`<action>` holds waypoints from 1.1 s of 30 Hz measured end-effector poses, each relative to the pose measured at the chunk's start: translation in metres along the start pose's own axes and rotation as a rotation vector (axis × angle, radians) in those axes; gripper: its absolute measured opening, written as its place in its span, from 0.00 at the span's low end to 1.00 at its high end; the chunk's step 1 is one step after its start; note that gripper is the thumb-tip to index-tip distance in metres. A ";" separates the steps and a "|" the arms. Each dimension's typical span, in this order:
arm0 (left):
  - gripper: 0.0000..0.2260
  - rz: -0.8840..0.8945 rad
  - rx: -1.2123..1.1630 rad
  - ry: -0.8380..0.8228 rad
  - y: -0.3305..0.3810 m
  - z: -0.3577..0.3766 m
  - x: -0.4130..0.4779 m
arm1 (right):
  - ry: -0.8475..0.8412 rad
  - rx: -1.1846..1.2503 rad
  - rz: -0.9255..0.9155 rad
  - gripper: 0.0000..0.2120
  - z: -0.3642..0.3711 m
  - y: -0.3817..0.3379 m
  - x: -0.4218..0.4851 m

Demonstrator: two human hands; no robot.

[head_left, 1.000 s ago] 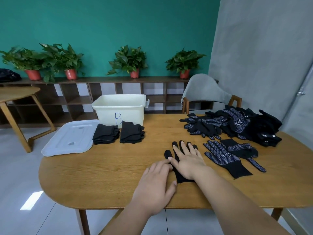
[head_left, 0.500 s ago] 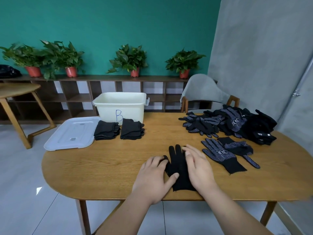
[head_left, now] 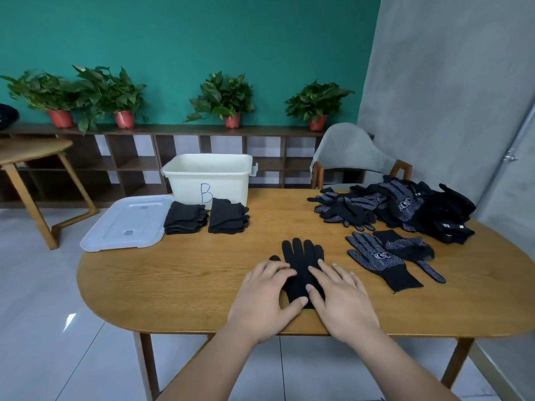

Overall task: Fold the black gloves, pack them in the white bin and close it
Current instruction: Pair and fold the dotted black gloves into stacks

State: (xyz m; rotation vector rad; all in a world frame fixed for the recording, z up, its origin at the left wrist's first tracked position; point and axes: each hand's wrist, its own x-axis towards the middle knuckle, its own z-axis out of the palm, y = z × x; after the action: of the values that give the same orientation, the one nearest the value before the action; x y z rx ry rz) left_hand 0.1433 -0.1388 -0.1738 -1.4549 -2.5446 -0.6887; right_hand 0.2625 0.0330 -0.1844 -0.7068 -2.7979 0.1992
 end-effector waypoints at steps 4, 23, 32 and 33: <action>0.20 0.028 -0.101 0.010 -0.003 0.000 -0.002 | 0.013 0.025 0.018 0.27 0.000 -0.001 0.003; 0.03 -0.033 -0.265 0.128 -0.008 0.006 -0.004 | 0.278 0.332 -0.208 0.11 0.007 0.010 -0.007; 0.03 -0.058 -0.218 0.122 -0.005 0.004 -0.002 | 0.292 0.387 -0.206 0.09 0.008 0.011 -0.006; 0.03 -0.055 -0.204 0.119 -0.004 0.004 -0.002 | 0.297 0.388 -0.204 0.07 0.008 0.010 -0.005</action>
State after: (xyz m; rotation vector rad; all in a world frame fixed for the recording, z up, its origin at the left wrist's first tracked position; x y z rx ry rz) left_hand 0.1411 -0.1403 -0.1794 -1.3576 -2.4927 -1.0388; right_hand 0.2696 0.0388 -0.1953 -0.3250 -2.4234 0.5317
